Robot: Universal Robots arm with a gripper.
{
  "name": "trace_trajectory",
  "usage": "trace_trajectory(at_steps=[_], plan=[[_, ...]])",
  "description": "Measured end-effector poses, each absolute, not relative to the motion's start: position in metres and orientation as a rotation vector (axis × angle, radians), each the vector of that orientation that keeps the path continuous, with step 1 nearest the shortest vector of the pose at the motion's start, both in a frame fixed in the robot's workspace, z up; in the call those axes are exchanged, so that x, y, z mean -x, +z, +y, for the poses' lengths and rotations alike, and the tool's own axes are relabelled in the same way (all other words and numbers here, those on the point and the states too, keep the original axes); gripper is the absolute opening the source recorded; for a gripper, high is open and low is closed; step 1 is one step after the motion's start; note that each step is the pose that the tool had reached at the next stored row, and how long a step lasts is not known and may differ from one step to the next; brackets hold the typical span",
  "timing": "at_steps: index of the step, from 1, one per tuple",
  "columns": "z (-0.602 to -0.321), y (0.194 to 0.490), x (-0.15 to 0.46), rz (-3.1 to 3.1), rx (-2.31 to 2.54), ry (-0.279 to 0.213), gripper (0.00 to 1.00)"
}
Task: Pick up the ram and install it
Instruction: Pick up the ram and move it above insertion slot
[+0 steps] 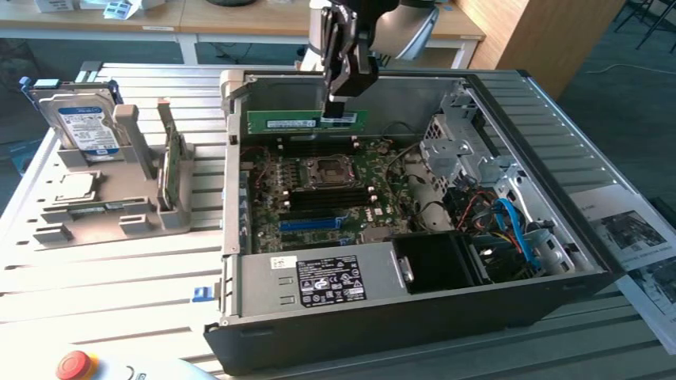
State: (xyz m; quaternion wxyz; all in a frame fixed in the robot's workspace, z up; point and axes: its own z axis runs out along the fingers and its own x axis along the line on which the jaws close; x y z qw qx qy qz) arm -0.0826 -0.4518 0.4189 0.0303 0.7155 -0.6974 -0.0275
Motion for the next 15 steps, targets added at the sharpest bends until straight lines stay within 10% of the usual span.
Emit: trace_trajectory(at_steps=[15], plan=[[-0.452, 0.419, 0.069, -2.148, -2.203, -0.090, 0.12]])
